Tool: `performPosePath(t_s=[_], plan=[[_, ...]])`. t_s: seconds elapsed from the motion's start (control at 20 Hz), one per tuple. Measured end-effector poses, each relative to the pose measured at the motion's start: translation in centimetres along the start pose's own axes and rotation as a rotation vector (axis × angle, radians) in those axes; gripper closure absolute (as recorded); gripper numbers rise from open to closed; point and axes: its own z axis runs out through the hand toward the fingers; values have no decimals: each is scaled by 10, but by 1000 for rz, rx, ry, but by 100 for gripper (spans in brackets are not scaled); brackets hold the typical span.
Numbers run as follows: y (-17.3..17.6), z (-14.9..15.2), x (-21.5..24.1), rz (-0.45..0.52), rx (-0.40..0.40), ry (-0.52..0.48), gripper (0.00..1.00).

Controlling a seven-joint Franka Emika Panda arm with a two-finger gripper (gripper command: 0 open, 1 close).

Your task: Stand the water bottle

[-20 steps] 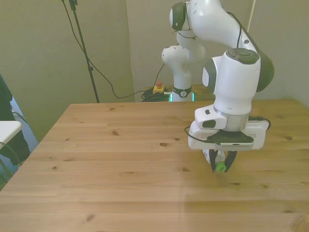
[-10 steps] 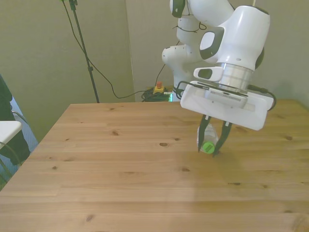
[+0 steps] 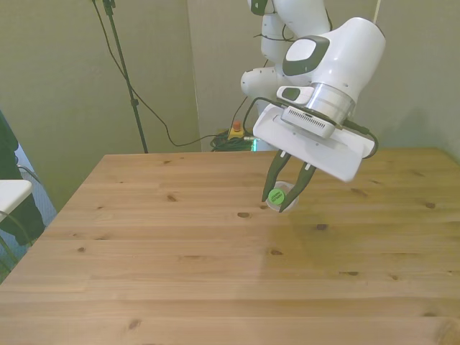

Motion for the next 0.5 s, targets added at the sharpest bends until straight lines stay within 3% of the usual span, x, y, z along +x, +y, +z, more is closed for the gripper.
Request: performPosePath(t_s=[0.2,0.5], plan=[[-1,3,12,40,58,44,100],[4,26,34,148,179,260,100]])
